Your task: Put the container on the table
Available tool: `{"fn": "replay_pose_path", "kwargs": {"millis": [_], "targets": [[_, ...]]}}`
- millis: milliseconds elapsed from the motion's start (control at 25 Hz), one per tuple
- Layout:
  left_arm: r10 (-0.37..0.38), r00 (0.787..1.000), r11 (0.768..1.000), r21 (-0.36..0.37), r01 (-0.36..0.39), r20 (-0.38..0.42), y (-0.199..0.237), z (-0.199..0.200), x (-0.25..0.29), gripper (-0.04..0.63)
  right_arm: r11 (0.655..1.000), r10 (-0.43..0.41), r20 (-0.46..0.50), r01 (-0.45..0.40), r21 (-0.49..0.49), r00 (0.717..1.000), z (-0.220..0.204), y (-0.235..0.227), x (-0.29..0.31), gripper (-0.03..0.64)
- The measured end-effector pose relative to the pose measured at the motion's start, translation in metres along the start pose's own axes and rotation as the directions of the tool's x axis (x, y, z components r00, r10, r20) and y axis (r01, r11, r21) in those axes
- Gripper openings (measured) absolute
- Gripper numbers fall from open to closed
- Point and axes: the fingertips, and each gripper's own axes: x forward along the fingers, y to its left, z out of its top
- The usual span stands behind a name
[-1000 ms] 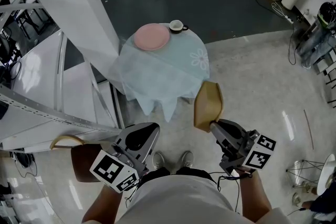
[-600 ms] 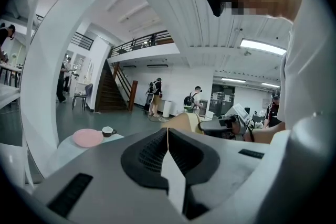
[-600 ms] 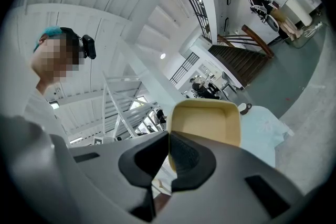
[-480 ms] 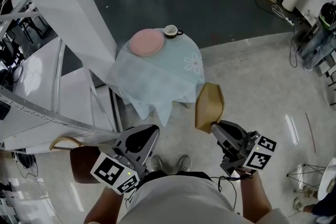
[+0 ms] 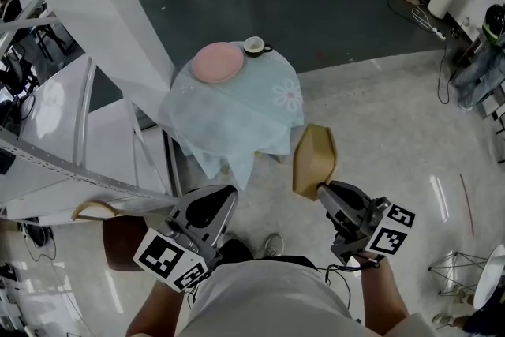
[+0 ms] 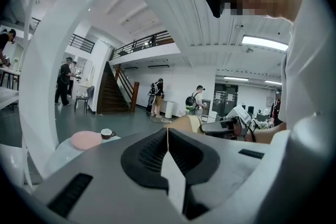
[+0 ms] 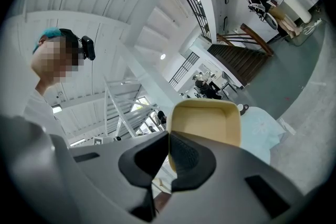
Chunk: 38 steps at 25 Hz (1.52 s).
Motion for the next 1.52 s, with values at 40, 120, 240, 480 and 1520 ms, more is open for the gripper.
{"fn": "replay_pose_path", "kwargs": {"millis": [40,120,240,480,1520], "targets": [[0.004,1.0,1.0,0.0,-0.004,0.002,-0.001,0.0,0.001,0.026,1.0,0.002,-0.001,-0.002,0.001,1.0,0.001,-0.001,-0.001,0.028],[0.013,1.0,1.0,-0.001,-0.013,0.002,-0.001,0.0,0.002,0.026,1.0,0.005,-0.002,-0.005,0.003,1.0,0.002,-0.004,-0.002,0.028],[0.02,1.0,1.0,0.001,-0.02,0.0,0.001,-0.001,0.005,0.026,1.0,0.008,-0.001,-0.008,0.008,1.0,0.003,-0.009,-0.002,0.028],[0.027,1.0,1.0,-0.006,-0.027,0.008,0.008,0.001,0.008,0.026,1.0,0.008,-0.008,-0.008,0.006,1.0,0.006,-0.013,0.004,0.028],[-0.014,1.0,0.997,-0.074,0.013,-0.008,0.153,-0.001,0.063,0.026,0.997,-0.064,-0.05,0.066,0.033,0.997,0.024,-0.088,0.126,0.028]]}}
